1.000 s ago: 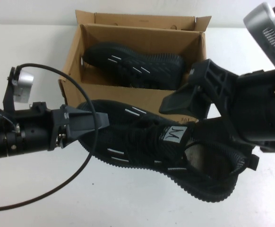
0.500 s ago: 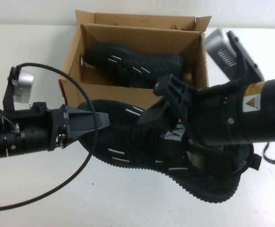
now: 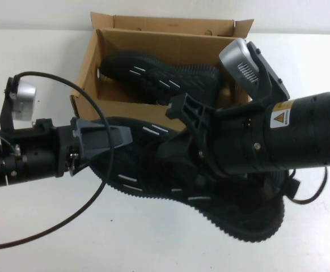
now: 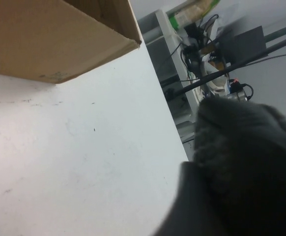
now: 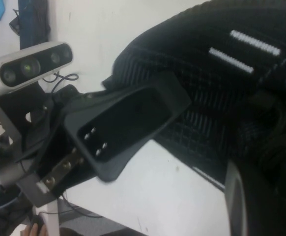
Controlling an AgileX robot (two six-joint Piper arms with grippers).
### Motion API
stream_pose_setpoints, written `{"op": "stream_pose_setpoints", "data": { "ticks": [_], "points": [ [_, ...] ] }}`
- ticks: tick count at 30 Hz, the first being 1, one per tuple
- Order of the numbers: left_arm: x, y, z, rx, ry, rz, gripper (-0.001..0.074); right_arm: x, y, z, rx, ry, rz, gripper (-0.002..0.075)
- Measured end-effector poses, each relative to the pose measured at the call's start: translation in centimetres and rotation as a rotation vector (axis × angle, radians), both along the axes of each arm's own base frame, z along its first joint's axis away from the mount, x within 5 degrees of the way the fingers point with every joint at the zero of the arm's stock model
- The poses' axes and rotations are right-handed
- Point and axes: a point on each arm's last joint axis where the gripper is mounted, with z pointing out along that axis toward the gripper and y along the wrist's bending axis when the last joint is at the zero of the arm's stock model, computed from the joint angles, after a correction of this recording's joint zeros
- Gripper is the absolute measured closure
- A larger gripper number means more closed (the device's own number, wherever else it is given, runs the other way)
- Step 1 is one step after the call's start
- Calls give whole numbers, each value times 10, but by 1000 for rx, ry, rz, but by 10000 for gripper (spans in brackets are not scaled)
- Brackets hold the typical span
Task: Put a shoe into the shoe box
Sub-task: Place the shoe in the shoe box
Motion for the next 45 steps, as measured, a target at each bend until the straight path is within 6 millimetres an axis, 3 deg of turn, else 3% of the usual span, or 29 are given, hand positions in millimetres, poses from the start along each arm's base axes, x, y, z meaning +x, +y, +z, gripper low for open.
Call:
{"op": "stream_pose_setpoints", "data": {
  "ticks": [2,5,9,15,19,21,22,25,28,33,45],
  "points": [
    [0,0,0,-7,23,5,199,1,1,-1,3,2,-2,725],
    [2,1,-1,-2,48,35,85,2,1,-1,7,-10,-8,726],
    [8,13,-2,2,57,104,66,7,-2,1,31,-17,-28,726],
    [19,51,-1,-26,68,254,66,21,-11,10,129,-70,-11,726],
    [20,77,4,-80,56,305,66,44,-31,16,192,-151,-56,726],
    [20,88,5,-92,53,340,104,60,-43,19,218,-198,-83,726],
    [20,94,5,-89,57,357,170,70,-49,20,229,-218,-89,726],
    [18,107,2,-57,60,386,521,102,-60,21,264,-254,-95,726],
    [17,112,1,-35,54,395,669,131,-62,20,280,-279,-86,726],
    [11,111,2,41,4,351,728,173,-47,15,277,-296,-18,726],
    [-1,106,15,97,-66,312,736,248,-18,-19,170,-309,115,726]
  ]
}}
